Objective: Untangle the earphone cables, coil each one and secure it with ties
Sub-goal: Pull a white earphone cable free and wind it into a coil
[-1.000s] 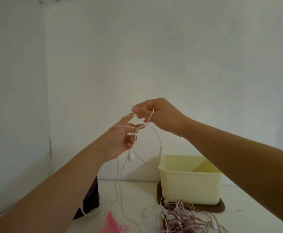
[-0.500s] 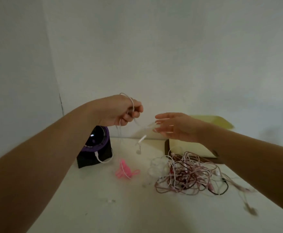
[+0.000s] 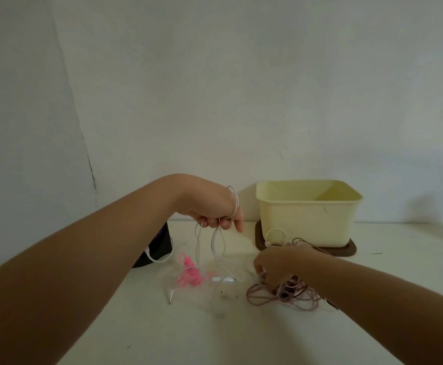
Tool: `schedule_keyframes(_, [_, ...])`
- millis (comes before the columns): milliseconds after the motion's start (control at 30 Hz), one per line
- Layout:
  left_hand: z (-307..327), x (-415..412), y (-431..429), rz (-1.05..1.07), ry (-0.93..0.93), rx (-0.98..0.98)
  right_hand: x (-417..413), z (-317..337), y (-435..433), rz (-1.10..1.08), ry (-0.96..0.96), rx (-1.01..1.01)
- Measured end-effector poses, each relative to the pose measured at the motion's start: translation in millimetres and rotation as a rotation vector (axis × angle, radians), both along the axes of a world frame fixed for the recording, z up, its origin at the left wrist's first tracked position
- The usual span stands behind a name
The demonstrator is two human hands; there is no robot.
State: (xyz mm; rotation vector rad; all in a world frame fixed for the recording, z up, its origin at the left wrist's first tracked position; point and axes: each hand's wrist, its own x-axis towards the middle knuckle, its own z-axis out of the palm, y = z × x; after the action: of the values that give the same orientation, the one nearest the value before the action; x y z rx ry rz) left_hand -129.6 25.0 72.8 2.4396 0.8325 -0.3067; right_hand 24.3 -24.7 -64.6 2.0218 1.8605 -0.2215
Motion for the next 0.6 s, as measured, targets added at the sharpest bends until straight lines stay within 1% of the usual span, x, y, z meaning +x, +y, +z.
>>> schedule_keyframes(67, [-0.4,9.9,-5.3,-0.036,0.088,0.080,12.8,1.8,-6.0,-0.006,-0.085,-0.026])
schedule_keyframes(133, [3.3,25.1,-11.8,-0.065,0.112,0.128,31.5,0.1,-18.2,-0.055,-0.101,-0.030])
schedule_keyframes(267, [15.5,54.2,-26.5,-0.107,0.025,0.200,60.4,0.7,-46.6,-0.127,-0.136,-0.005])
schedule_keyframes(500, [29.5,90.6,-55.4,-0.217,-0.101,0.261,102.3,4.3,-87.0,-0.270,-0.175,-0.010])
schedule_keyframes(600, [34.9,99.7,-63.4,-0.239,-0.157,0.293,113.8,12.8,-101.0,-0.331,-0.152,-0.018])
